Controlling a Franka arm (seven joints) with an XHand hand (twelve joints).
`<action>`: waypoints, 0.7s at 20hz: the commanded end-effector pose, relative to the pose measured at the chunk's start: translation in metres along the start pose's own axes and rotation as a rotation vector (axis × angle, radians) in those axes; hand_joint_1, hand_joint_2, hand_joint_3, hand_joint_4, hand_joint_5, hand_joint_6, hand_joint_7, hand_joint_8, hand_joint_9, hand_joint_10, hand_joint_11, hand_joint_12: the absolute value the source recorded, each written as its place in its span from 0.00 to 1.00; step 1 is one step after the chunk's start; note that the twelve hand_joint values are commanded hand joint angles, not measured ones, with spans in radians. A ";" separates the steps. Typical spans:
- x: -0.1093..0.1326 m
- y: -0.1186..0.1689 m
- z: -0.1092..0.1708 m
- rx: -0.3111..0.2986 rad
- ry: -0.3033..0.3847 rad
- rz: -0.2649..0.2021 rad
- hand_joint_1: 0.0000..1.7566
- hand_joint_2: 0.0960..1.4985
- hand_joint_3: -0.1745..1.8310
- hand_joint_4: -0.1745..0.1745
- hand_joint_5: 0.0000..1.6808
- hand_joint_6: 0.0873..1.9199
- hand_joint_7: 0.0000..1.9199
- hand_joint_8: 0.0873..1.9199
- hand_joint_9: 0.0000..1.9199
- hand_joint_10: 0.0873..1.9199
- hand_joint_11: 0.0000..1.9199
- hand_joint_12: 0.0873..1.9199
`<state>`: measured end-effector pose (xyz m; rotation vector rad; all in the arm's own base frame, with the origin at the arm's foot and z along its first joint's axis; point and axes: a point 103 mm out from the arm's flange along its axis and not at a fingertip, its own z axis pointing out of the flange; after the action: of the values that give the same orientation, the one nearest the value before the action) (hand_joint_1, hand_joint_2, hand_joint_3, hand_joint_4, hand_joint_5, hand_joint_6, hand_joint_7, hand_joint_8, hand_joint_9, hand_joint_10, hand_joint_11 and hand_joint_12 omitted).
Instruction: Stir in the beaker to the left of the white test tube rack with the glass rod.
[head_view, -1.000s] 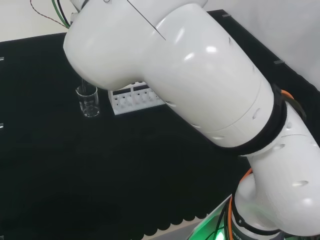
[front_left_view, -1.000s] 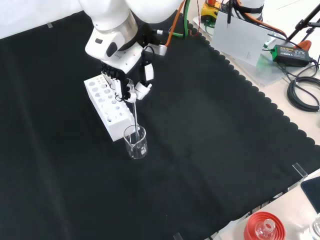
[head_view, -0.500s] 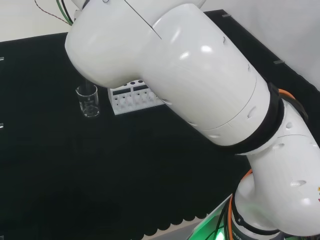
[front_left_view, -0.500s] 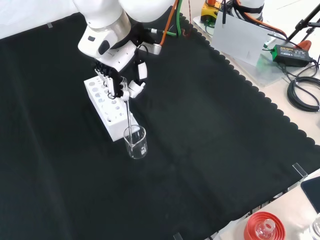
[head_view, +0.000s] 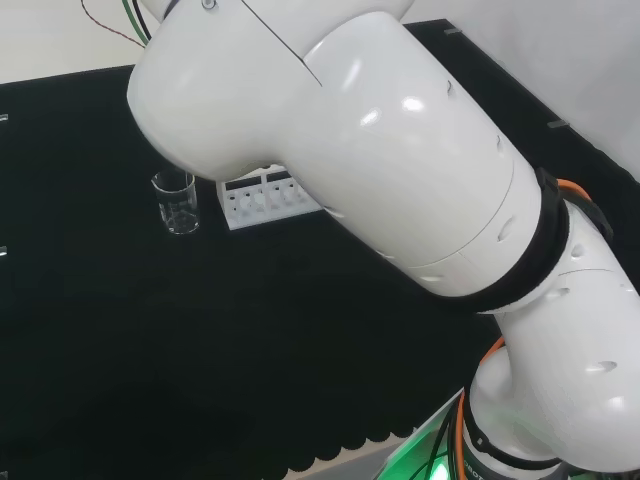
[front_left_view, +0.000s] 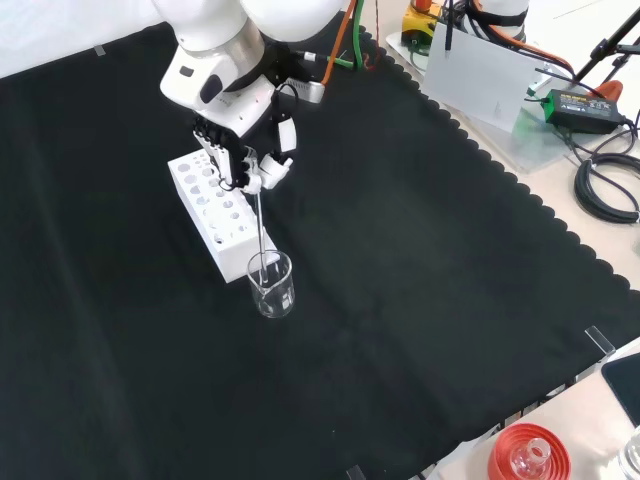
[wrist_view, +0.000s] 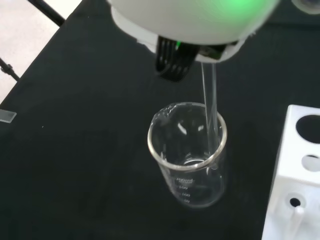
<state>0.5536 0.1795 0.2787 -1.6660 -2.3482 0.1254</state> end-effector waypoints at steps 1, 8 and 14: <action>0.011 -0.001 0.008 0.012 0.002 -0.024 0.76 0.30 0.55 0.00 0.69 0.40 0.76 0.31 0.91 0.16 0.84 0.25; 0.014 0.003 0.011 0.014 0.008 -0.030 0.76 0.29 0.55 0.00 0.69 0.40 0.76 0.31 0.91 0.16 0.84 0.25; 0.014 0.007 0.005 0.007 0.010 -0.028 0.76 0.29 0.55 0.00 0.69 0.40 0.76 0.31 0.91 0.16 0.84 0.25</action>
<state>0.5515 0.1951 0.2718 -1.6228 -2.3609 0.1271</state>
